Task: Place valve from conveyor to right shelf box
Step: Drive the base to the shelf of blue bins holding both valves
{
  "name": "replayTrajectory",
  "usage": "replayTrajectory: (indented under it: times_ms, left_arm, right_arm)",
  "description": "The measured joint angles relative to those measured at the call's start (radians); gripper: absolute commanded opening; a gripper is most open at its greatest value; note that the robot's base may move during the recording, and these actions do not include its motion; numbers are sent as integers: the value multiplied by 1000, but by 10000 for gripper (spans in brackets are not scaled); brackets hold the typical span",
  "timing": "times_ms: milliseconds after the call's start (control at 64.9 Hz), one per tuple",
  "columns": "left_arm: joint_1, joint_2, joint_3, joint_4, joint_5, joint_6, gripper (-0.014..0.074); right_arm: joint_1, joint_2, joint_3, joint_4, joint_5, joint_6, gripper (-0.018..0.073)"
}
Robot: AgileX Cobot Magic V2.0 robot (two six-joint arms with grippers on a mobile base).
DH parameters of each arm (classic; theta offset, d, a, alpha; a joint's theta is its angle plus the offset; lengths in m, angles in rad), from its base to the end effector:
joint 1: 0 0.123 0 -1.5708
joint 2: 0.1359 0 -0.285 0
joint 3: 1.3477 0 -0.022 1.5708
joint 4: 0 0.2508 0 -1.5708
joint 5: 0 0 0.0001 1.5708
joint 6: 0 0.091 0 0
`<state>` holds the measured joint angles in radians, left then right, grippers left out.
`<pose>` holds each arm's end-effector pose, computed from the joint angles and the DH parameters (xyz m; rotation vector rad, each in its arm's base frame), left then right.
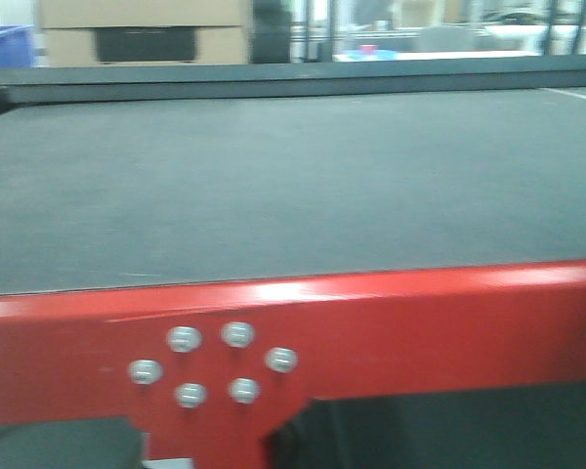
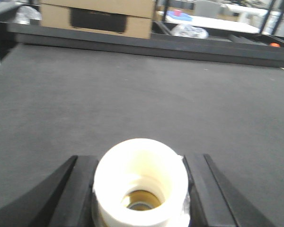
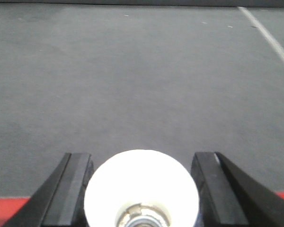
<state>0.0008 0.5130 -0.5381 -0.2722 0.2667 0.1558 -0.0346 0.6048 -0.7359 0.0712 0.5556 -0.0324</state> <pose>0.1095 -0.0064 0.3320 -0.0401 1.7170 -0.1397 0.1156 -0.0006 0.3610 0.0344 1.9065 0.0314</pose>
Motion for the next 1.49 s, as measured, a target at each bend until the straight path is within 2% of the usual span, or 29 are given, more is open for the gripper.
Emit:
replayTrajectory:
  times_ms: [1495]
  left_arm:
    - [0, 0, 1, 0, 0, 0, -111]
  right_arm:
    - [0, 0, 0, 0, 0, 0, -162]
